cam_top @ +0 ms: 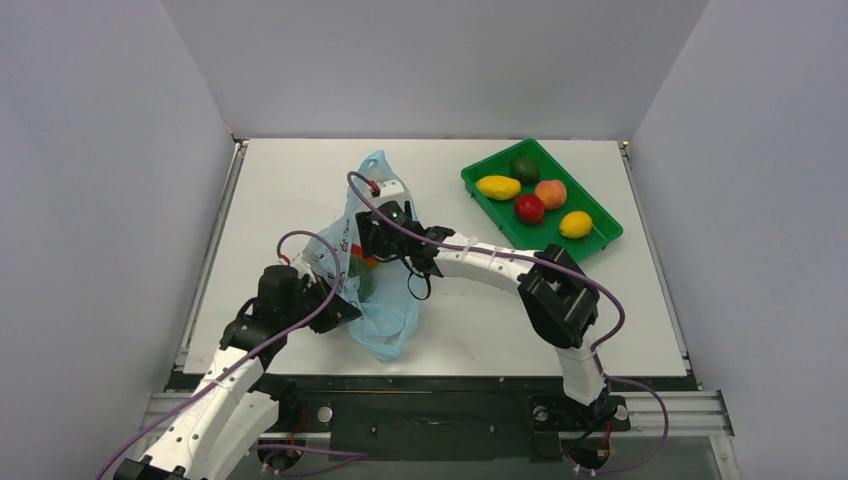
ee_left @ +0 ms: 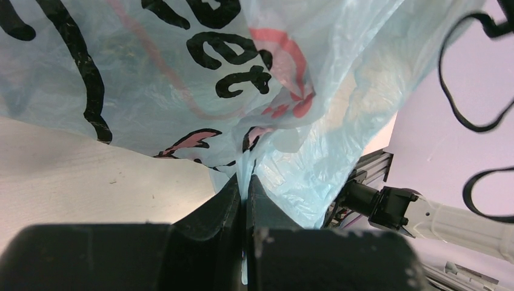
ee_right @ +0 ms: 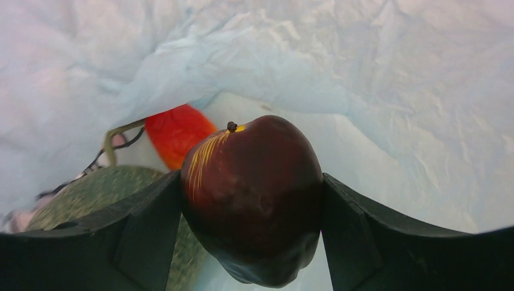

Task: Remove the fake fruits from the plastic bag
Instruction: Take out the fake fruit from the plastic bag, then place the fake fruit in the bin.

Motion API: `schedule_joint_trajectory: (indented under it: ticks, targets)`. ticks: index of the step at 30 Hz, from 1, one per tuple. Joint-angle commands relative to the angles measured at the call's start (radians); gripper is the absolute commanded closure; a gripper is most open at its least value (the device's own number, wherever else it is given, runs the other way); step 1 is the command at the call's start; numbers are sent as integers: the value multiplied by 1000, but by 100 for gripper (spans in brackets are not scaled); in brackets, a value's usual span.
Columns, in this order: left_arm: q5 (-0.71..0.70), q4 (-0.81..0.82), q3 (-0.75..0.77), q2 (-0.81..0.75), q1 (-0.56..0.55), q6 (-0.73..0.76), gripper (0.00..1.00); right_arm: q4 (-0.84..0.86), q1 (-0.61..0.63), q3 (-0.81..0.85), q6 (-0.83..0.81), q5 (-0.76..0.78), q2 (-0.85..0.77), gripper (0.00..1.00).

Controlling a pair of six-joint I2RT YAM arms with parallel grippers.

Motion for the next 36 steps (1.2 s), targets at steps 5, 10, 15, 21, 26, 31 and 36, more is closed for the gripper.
schedule_joint_trajectory:
  ticks: [5, 10, 15, 21, 26, 31, 36]
  targets:
    - [-6, 29, 13, -1, -5, 21, 100, 92, 61, -163, 26, -81, -230, 100]
    - [-1, 28, 13, 0, -5, 23, 100, 82, 78, -215, 27, -245, -314, 100]
    - [-7, 19, 11, -11, -6, 27, 100, 89, 69, -277, -9, -395, -461, 100]
    - [-1, 23, 11, -8, -5, 30, 100, 133, -12, -470, -56, -425, -692, 100]
    - [0, 31, 11, -1, -5, 34, 100, 191, -167, -672, -87, -311, -916, 100]
    - [5, 36, 15, 15, -5, 44, 100, 136, -344, -788, -48, -79, -1088, 100]
    - [7, 39, 15, 24, -5, 53, 100, 43, -549, -805, 24, 83, -1120, 100]
